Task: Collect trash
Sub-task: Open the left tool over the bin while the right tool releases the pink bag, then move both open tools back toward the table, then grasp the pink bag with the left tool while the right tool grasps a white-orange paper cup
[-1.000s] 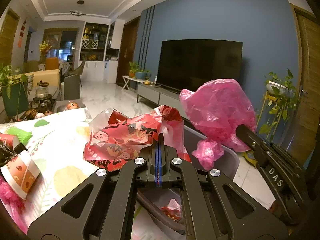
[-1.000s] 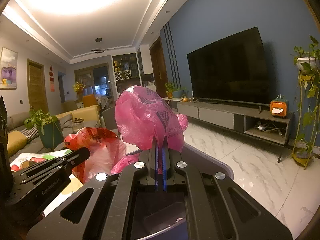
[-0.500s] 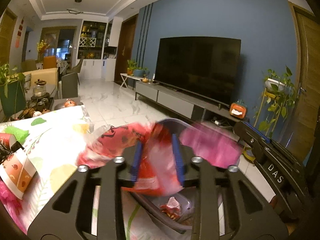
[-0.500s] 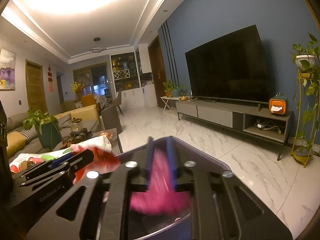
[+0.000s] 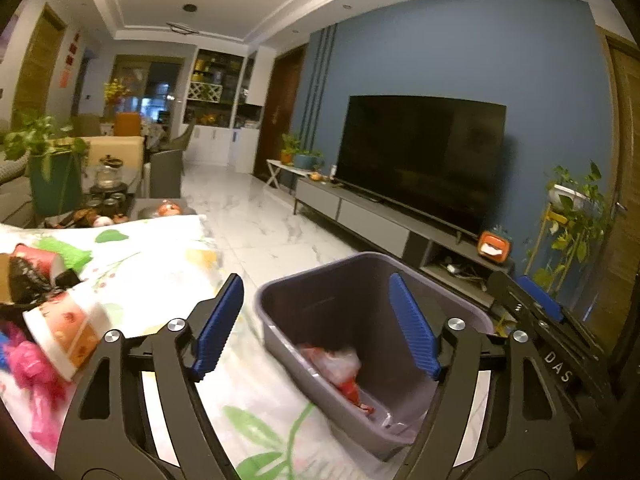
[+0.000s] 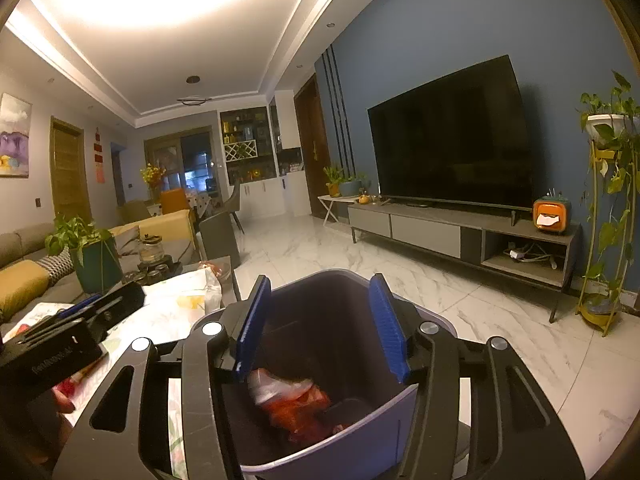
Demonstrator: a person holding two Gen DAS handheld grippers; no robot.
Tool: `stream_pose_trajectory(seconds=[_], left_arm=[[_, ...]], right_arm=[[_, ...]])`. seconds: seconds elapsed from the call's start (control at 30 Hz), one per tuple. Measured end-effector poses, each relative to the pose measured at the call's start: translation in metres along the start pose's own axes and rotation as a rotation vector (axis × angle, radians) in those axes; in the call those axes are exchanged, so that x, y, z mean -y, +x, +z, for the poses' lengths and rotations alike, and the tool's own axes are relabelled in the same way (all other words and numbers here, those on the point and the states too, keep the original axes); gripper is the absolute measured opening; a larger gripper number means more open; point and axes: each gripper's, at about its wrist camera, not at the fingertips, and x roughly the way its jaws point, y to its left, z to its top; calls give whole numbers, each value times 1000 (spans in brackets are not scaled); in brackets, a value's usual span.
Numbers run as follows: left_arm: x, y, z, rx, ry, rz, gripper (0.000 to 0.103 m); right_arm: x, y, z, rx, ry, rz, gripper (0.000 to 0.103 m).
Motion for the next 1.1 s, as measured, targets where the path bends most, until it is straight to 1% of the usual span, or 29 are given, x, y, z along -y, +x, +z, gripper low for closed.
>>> stream_pose_trajectory(seconds=[0.1,0.23,0.37,0.47,0.67,0.9,0.97,1.1], left_arm=[[-5,-11,-1,8,-6,43,78],[-17,-29,-5,20,-19,126,81],[-31,-46,-11,26,-24,197,82],[-42,-59,-16,28,-39,236,82],[-73,-89,-25,44,-47,347,82],[-105,-118,-41,48,-65,430,82],[-112,-126,-44,54,-72,434,82],[-123,-137,-51,50,-56,452,82]], right_arm=[[-3,-3,-1,3,-7,2,57],[-9,-7,-6,2,-22,7,62],[-15,-10,-9,2,-35,15,64],[-19,-10,-11,-3,-37,28,65],[-37,-15,-17,-13,-37,64,66],[-64,-13,-26,-30,-48,119,66],[-74,-13,-30,-40,-46,144,66],[-95,-14,-39,-54,-51,184,66]])
